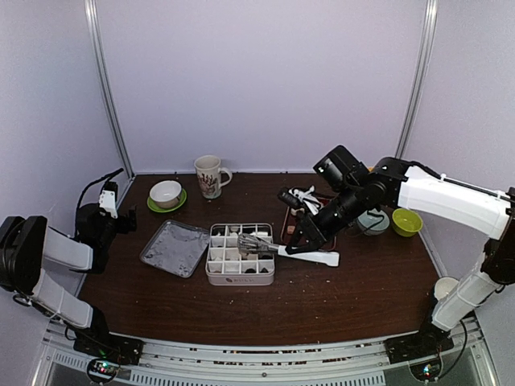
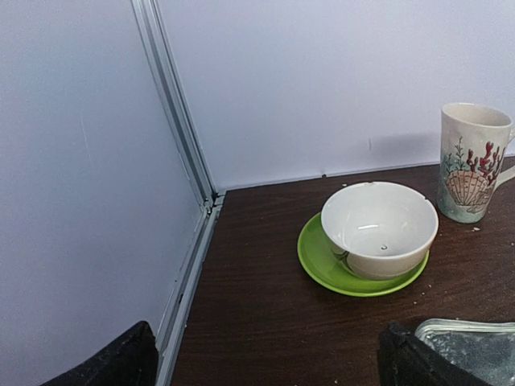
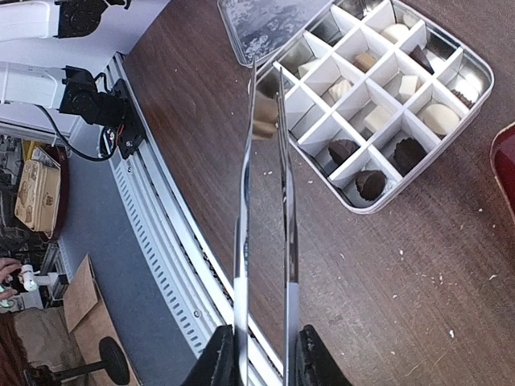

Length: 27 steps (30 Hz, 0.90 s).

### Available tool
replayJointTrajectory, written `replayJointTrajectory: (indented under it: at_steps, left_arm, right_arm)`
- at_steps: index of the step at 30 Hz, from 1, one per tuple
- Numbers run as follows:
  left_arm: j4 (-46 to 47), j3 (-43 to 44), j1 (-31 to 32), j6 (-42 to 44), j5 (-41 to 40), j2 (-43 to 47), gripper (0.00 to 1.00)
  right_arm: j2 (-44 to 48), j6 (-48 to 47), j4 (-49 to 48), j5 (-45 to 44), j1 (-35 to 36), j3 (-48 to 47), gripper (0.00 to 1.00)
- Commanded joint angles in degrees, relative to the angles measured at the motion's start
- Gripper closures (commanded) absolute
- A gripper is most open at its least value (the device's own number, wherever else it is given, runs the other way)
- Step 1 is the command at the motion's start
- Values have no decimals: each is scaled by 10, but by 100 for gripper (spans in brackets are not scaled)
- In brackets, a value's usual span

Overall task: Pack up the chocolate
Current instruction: Place the fake chocolate in the empty pocket of the box.

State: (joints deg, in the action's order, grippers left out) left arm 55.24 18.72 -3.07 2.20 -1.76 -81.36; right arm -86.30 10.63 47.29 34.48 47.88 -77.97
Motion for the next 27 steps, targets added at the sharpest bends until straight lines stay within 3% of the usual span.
replayJointTrajectory:
  at_steps: [1,4,7,12,27]
  left_arm:
    - [16,8,-4,-4,-3,-3,2]
    - [17,8,-4,-4,-3,-3,2]
    - [31,0,-3,-18,-35,-2,2]
    - [30,0,-4,8,32,-2,2]
    - [58,-16,-4,29,84,1,2]
  right_arm:
    - [-34,47,46,18,6,-61,78]
    - [-58,89,29,24,6,-86,78]
    - [-120,102,72,41,7,-153,78]
    - [-161,148,93,58,23,-197,78]
    - [-222,198,150,5,33,-269,79]
